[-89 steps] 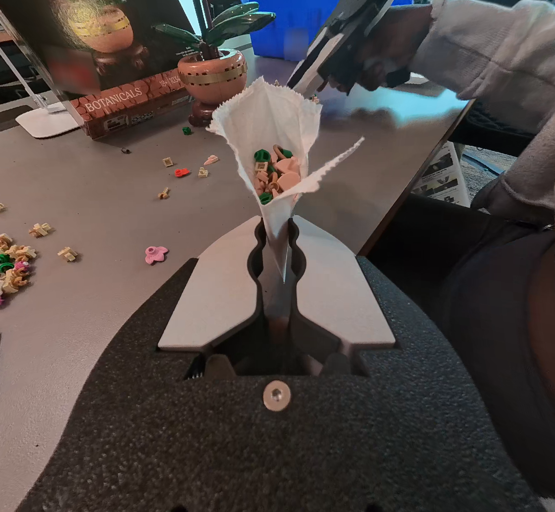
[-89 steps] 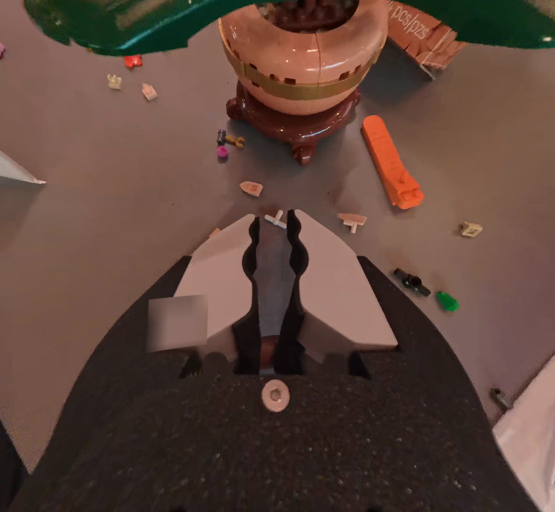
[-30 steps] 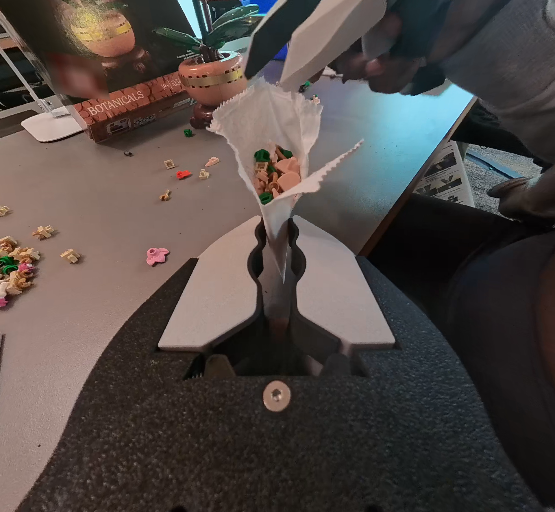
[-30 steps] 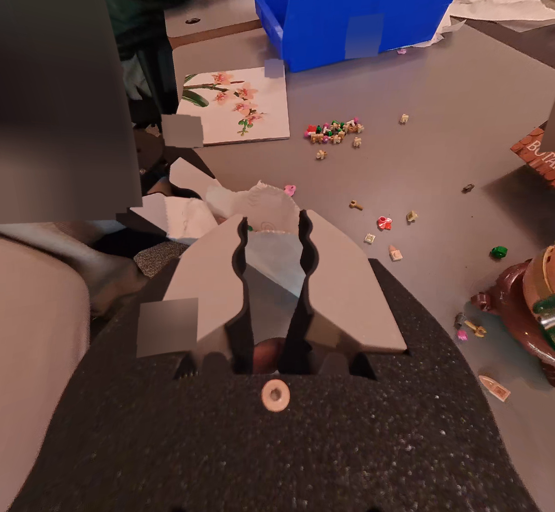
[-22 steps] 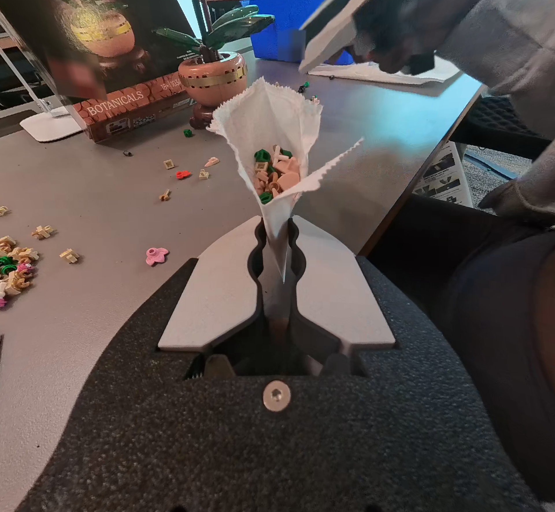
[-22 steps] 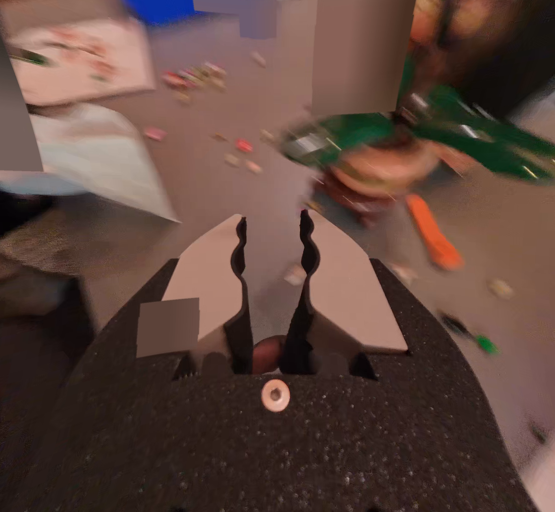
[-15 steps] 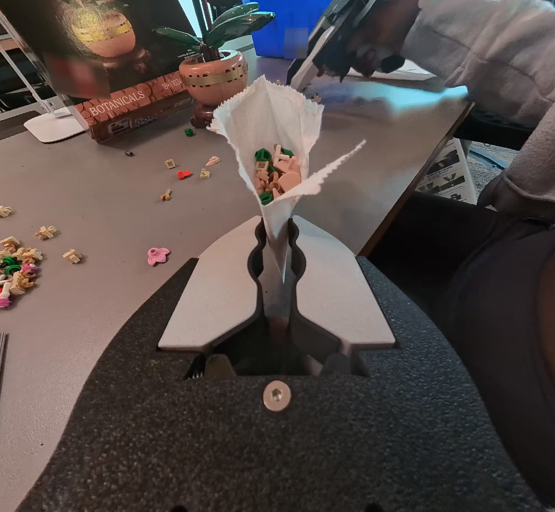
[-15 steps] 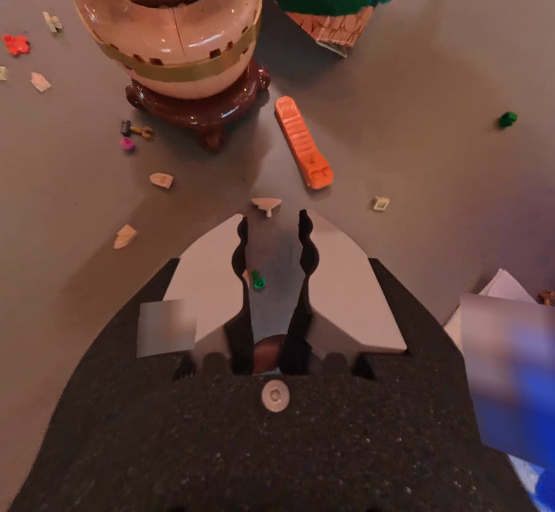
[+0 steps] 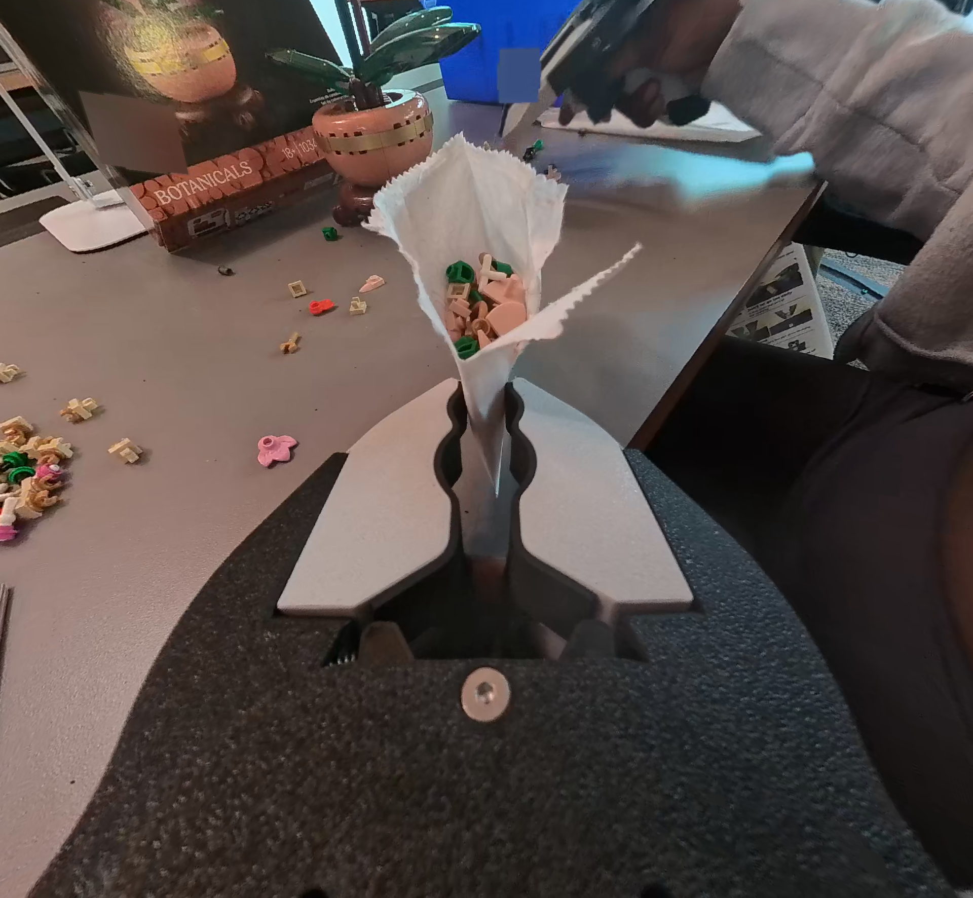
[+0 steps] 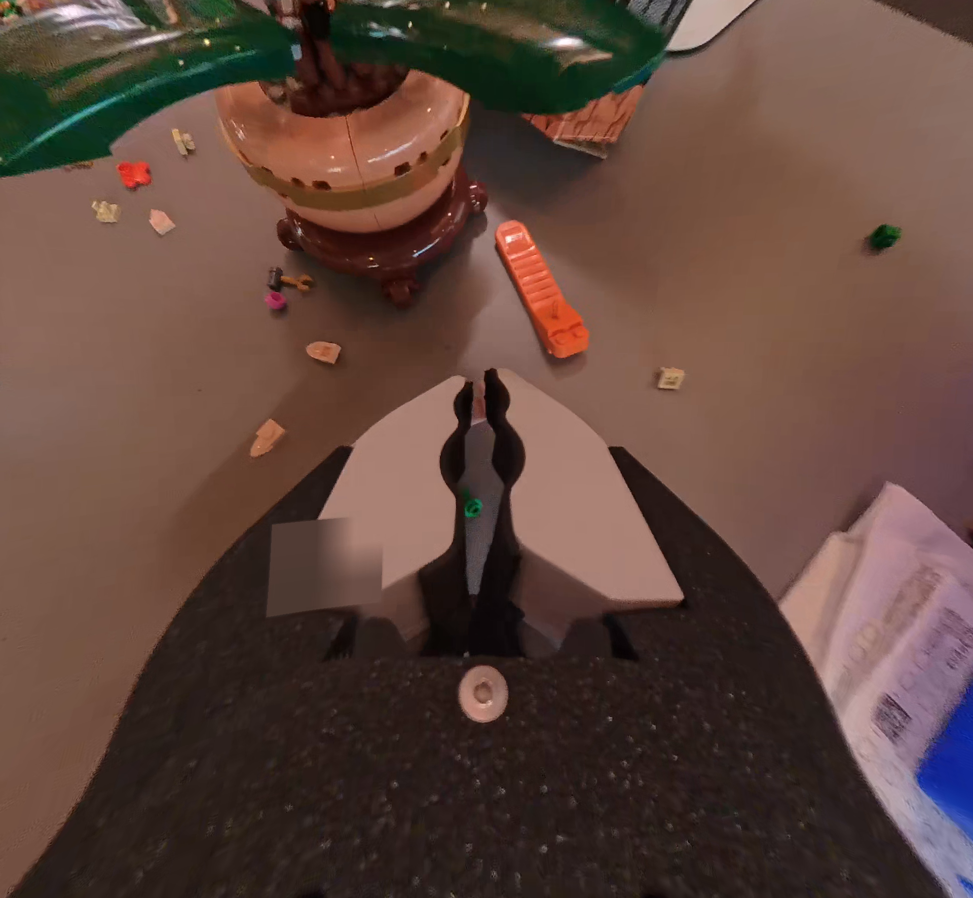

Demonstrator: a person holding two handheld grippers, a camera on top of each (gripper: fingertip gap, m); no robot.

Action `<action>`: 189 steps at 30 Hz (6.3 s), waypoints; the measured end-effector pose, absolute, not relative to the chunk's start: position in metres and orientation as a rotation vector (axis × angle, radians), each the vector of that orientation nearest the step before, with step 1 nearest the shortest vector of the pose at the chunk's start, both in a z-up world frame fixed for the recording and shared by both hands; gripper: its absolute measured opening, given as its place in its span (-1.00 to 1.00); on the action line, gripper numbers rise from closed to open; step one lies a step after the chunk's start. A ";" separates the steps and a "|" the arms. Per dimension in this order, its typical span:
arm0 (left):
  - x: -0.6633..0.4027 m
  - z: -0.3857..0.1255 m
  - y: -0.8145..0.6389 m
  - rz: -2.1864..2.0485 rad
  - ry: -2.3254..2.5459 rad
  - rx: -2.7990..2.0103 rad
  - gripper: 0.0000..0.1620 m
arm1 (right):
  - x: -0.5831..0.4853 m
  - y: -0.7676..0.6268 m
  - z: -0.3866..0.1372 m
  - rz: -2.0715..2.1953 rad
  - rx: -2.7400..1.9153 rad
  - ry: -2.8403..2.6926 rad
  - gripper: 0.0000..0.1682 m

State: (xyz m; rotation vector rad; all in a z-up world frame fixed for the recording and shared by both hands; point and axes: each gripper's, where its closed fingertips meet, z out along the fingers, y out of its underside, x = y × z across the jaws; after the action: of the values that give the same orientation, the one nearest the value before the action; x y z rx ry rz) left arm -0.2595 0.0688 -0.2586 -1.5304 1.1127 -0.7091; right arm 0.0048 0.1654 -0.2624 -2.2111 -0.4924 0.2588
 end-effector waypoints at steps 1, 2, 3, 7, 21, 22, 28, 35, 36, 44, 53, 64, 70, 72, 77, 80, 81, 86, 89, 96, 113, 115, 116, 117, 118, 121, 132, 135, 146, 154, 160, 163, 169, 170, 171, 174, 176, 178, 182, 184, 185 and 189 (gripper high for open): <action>-0.260 -0.258 0.068 -0.708 1.114 -1.530 -0.84 | 0.010 0.163 -0.259 0.233 -2.207 -0.487 -0.88; -0.259 -0.258 0.068 -0.706 1.115 -1.529 -0.84 | 0.015 0.162 -0.257 0.209 -2.212 -0.486 -0.74; -0.259 -0.258 0.068 -0.704 1.116 -1.528 -0.84 | 0.018 0.159 -0.260 0.200 -2.235 -0.499 -0.69; -0.259 -0.259 0.068 -0.698 1.120 -1.526 -0.84 | 0.024 0.155 -0.272 0.187 -2.316 -0.507 -0.69; -0.259 -0.259 0.068 -0.690 1.122 -1.526 -0.84 | 0.008 0.150 -0.271 0.301 -2.284 -0.506 -0.97; -0.259 -0.259 0.068 -0.690 1.122 -1.526 -0.84 | -0.003 0.147 -0.260 0.364 -2.239 -0.510 -0.97; -0.260 -0.259 0.070 -0.696 1.118 -1.529 -0.84 | -0.153 0.089 -0.169 0.865 -1.795 -0.789 -0.96; -0.260 -0.259 0.069 -0.683 1.123 -1.521 -0.84 | -0.227 0.092 -0.206 0.760 -1.898 -0.954 -0.78; -0.260 -0.259 0.069 -0.683 1.124 -1.521 -0.84 | -0.226 0.093 -0.208 0.748 -1.901 -0.957 -0.78; -0.260 -0.258 0.069 -0.688 1.120 -1.522 -0.84 | -0.153 0.099 -0.184 0.608 -1.844 -0.804 -0.67; -0.260 -0.259 0.069 -0.685 1.119 -1.524 -0.84 | -0.041 0.118 -0.268 0.400 -2.215 -0.643 -0.68; -0.260 -0.258 0.069 -0.692 1.116 -1.523 -0.84 | -0.070 0.118 -0.286 0.410 -2.265 -0.640 -0.88; -0.260 -0.258 0.070 -0.690 1.117 -1.523 -0.84 | -0.079 0.118 -0.270 0.510 -2.195 -0.626 -0.90; -0.260 -0.258 0.069 -0.689 1.117 -1.523 -0.84 | -0.102 0.112 -0.242 0.631 -2.079 -0.645 -0.89; -0.260 -0.259 0.069 -0.688 1.116 -1.524 -0.84 | -0.197 0.086 -0.173 0.854 -1.758 -0.810 -0.89; -0.261 -0.258 0.069 -0.683 1.117 -1.521 -0.84 | -0.228 0.084 -0.182 0.789 -1.753 -0.912 -0.80; -0.261 -0.259 0.069 -0.681 1.119 -1.520 -0.84 | -0.230 0.087 -0.190 0.753 -1.787 -0.924 -0.74; -0.260 -0.258 0.069 -0.677 1.121 -1.520 -0.84 | -0.222 0.086 -0.191 0.773 -1.801 -0.891 -0.69; -0.260 -0.258 0.070 -0.681 1.120 -1.522 -0.84 | -0.210 0.084 -0.193 0.750 -1.814 -0.885 -0.63; -0.260 -0.259 0.069 -0.679 1.122 -1.519 -0.84 | -0.059 0.119 -0.240 0.314 -2.104 -0.556 -0.59; -0.260 -0.259 0.069 -0.669 1.126 -1.520 -0.84 | 0.000 0.126 -0.284 0.178 -2.279 -0.409 -0.96; -0.259 -0.259 0.069 -0.668 1.126 -1.520 -0.84 | -0.002 0.125 -0.279 0.216 -2.257 -0.396 -0.97; -0.259 -0.259 0.069 -0.667 1.126 -1.520 -0.84 | -0.004 0.125 -0.274 0.233 -2.237 -0.390 -0.97; -0.259 -0.259 0.069 -0.667 1.126 -1.519 -0.84 | -0.010 0.125 -0.267 0.268 -2.204 -0.388 -0.97; -0.260 -0.259 0.069 -0.667 1.126 -1.519 -0.84 | -0.022 0.123 -0.254 0.336 -2.148 -0.399 -0.97; -0.260 -0.259 0.069 -0.670 1.125 -1.519 -0.84 | -0.088 0.107 -0.191 0.606 -1.873 -0.523 -0.97; -0.260 -0.259 0.069 -0.657 1.127 -1.513 -0.84 | -0.234 0.090 -0.203 0.619 -1.834 -0.957 -0.65; -0.260 -0.259 0.069 -0.660 1.126 -1.514 -0.84 | -0.229 0.089 -0.199 0.629 -1.820 -0.927 -0.64; -0.260 -0.259 0.069 -0.661 1.129 -1.513 -0.84 | 0.007 0.120 -0.236 0.253 -2.109 -0.355 -0.69; -0.260 -0.259 0.069 -0.662 1.127 -1.517 -0.84 | 0.022 0.134 -0.278 0.153 -2.267 -0.381 -0.76; -0.260 -0.259 0.069 -0.663 1.125 -1.517 -0.84 | 0.019 0.134 -0.286 0.211 -2.299 -0.403 -0.93; -0.260 -0.259 0.070 -0.666 1.124 -1.517 -0.84 | 0.001 0.126 -0.272 0.293 -2.238 -0.418 -0.94; -0.260 -0.258 0.069 -0.665 1.123 -1.516 -0.84 | -0.145 0.086 -0.190 0.697 -1.847 -0.746 -0.94; -0.260 -0.258 0.069 -0.663 1.123 -1.514 -0.84 | -0.165 0.083 -0.184 0.705 -1.813 -0.806 -0.94; -0.260 -0.258 0.069 -0.661 1.123 -1.513 -0.84 | -0.182 0.081 -0.179 0.703 -1.783 -0.851 -0.94; -0.260 -0.258 0.069 -0.655 1.126 -1.511 -0.84 | -0.220 0.080 -0.178 0.717 -1.748 -0.952 -0.94; -0.261 -0.258 0.069 -0.653 1.127 -1.510 -0.84 | -0.227 0.087 -0.191 0.645 -1.797 -0.982 -0.88; -0.261 -0.258 0.069 -0.654 1.126 -1.509 -0.84 | -0.226 0.091 -0.201 0.581 -1.845 -0.997 -0.81; -0.261 -0.258 0.069 -0.656 1.125 -1.510 -0.84 | -0.217 0.089 -0.200 0.595 -1.849 -0.958 -0.75; -0.261 -0.258 0.069 -0.653 1.127 -1.509 -0.84 | -0.207 0.092 -0.200 0.602 -1.862 -0.908 -0.72; -0.261 -0.258 0.069 -0.652 1.127 -1.510 -0.84 | -0.199 0.094 -0.199 0.589 -1.864 -0.885 -0.71; -0.261 -0.258 0.069 -0.653 1.126 -1.508 -0.84 | -0.133 0.107 -0.195 0.448 -1.858 -0.762 -0.71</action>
State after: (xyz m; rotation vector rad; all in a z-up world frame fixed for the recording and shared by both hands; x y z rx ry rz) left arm -0.2611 0.0688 -0.2580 -1.5083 1.1261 -0.6528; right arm -0.1334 0.1069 -0.1949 -1.8581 -0.7619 0.4480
